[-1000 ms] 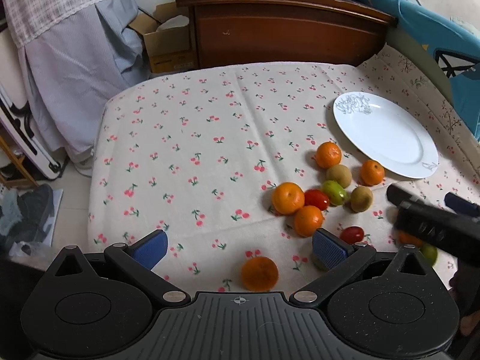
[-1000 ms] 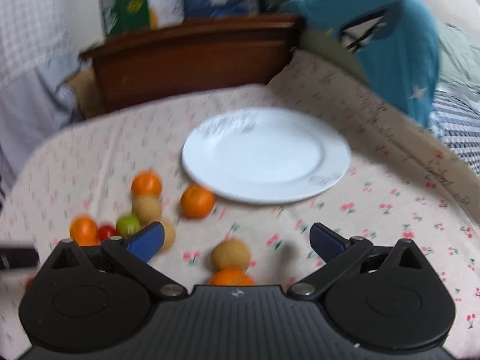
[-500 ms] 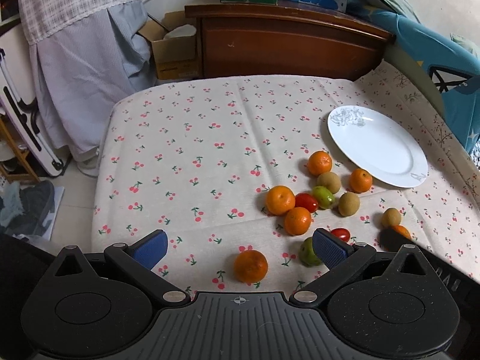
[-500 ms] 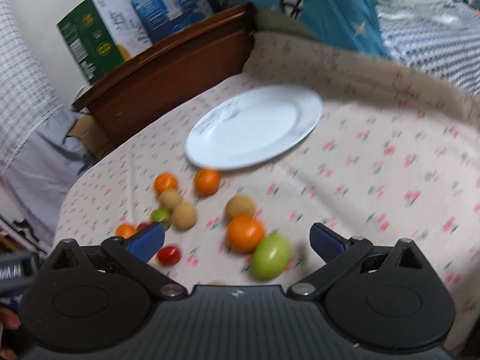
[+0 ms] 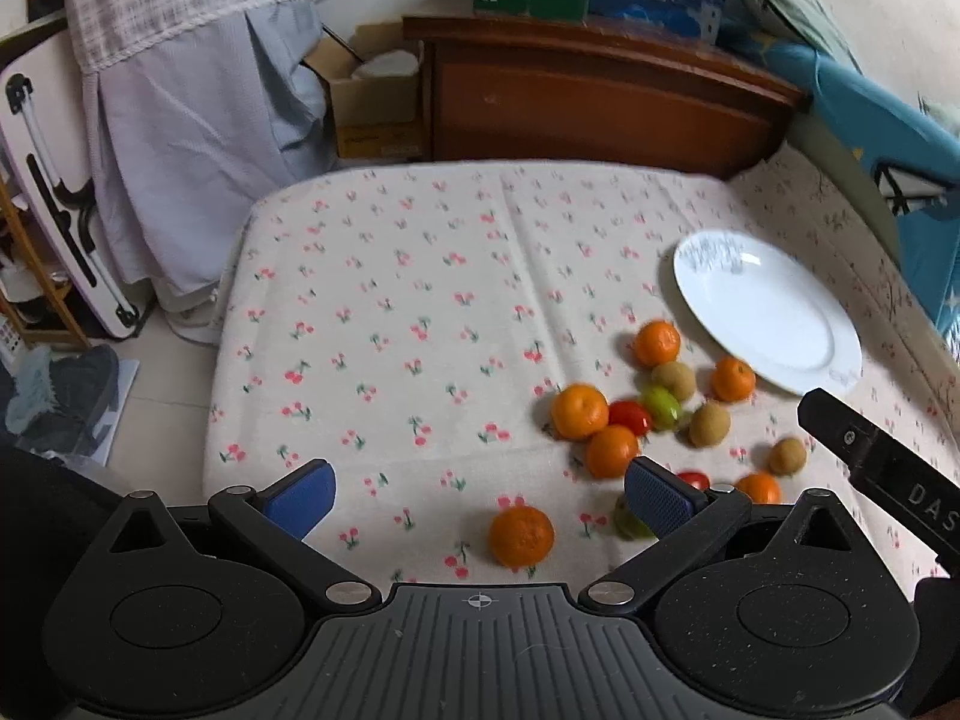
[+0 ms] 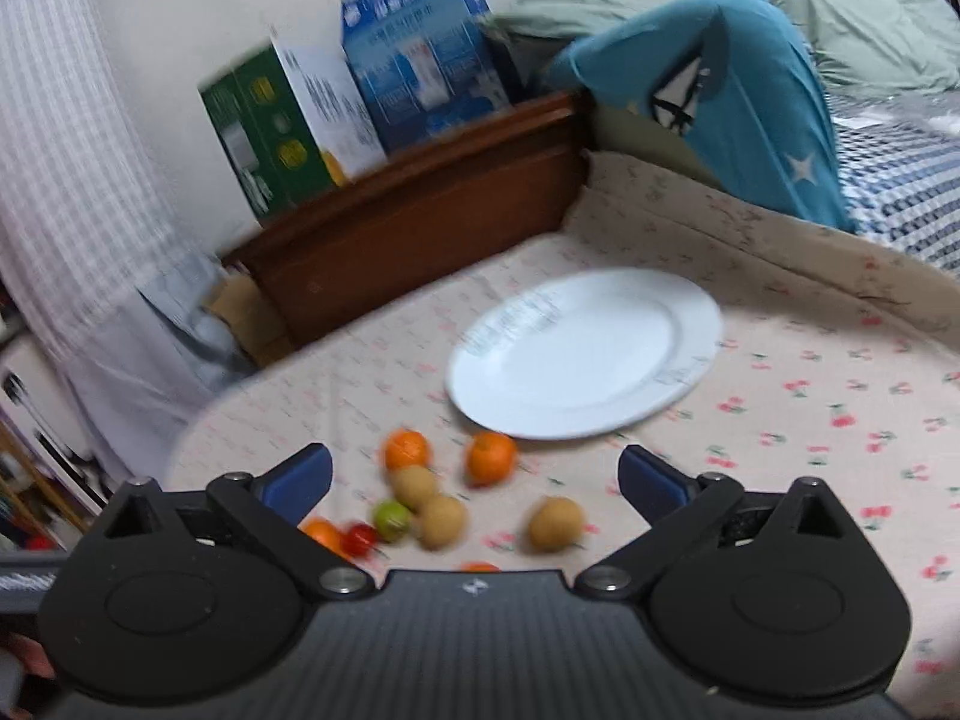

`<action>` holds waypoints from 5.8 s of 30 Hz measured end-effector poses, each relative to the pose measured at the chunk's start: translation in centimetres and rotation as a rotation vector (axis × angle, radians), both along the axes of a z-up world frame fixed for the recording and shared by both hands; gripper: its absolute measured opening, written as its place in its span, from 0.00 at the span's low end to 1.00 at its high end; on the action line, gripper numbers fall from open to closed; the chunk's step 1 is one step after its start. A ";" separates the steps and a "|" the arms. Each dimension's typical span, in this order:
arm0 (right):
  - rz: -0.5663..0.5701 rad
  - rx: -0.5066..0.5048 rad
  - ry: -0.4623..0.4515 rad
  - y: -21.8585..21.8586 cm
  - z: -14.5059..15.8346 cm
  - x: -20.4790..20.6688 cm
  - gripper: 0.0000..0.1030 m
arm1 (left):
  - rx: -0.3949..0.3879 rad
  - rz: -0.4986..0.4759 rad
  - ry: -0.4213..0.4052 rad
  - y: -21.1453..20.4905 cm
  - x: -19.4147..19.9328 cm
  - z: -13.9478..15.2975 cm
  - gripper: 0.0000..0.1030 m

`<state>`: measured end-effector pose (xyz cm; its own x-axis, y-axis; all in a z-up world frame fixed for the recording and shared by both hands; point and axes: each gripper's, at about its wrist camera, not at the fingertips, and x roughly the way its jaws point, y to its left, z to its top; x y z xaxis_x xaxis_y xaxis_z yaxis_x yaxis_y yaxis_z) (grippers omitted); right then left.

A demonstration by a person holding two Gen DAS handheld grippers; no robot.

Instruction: Organize fruits

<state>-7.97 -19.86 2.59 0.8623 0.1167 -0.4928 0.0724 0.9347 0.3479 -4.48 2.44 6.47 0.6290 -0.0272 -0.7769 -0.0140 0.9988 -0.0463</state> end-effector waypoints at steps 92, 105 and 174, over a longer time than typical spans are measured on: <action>0.158 -0.307 0.435 0.7 0.4 -3.7 0.94 | 0.158 -0.036 0.103 -4.4 -5.2 -0.3 1.00; 0.153 -0.304 0.433 0.7 0.3 -3.7 0.94 | 0.124 -0.061 0.109 -4.2 -5.0 -0.6 1.00; 0.286 -0.075 0.328 1.5 -2.7 -4.6 0.33 | 0.018 -0.213 0.008 -1.1 0.4 -5.6 0.28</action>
